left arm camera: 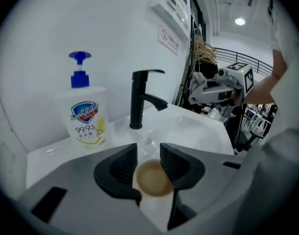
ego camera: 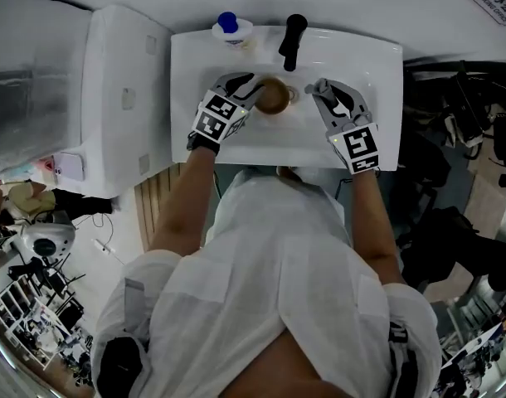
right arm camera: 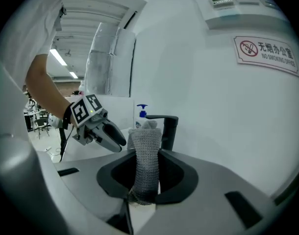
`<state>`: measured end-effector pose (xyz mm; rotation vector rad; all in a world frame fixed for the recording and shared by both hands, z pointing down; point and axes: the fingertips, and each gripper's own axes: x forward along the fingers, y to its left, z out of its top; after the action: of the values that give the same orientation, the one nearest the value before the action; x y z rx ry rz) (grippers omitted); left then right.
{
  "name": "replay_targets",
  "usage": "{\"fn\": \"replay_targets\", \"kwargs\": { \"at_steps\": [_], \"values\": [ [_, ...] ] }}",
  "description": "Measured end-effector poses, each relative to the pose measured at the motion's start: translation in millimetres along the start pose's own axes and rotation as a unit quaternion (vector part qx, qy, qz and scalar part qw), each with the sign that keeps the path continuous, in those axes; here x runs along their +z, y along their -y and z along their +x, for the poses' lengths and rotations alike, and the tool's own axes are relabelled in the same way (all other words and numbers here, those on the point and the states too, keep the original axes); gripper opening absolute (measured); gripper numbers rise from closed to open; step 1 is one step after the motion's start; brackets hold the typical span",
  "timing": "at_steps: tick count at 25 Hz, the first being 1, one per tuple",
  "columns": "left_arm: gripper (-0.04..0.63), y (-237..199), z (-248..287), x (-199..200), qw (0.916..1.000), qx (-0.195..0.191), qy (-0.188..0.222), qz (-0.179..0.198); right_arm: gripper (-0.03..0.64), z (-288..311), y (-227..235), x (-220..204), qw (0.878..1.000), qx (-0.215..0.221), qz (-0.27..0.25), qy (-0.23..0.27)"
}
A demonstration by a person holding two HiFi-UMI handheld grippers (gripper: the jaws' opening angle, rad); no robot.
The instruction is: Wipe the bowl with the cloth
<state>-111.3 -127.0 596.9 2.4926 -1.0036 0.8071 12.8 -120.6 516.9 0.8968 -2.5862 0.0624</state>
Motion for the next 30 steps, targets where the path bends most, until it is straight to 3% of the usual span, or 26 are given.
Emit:
{"fn": "replay_targets", "kwargs": {
  "at_steps": [4,9,21,30],
  "values": [
    [0.155,-10,23,-22,0.9989,0.013,-0.046,0.004,0.097,4,3,-8,1.000,0.017,-0.009,-0.003],
    [0.155,-18,53,-57,0.9929,0.002,-0.114,0.032,0.098,4,5,-12,1.000,0.026,-0.011,-0.008],
    [0.152,-25,98,-103,0.9709,-0.028,-0.232,0.051,0.101,-5,4,-21,1.000,0.014,0.009,-0.017],
    [0.035,-23,114,-120,0.9636,-0.030,-0.264,0.031,0.109,-12,6,-35,0.999,0.000,0.027,-0.037]
  ]
}}
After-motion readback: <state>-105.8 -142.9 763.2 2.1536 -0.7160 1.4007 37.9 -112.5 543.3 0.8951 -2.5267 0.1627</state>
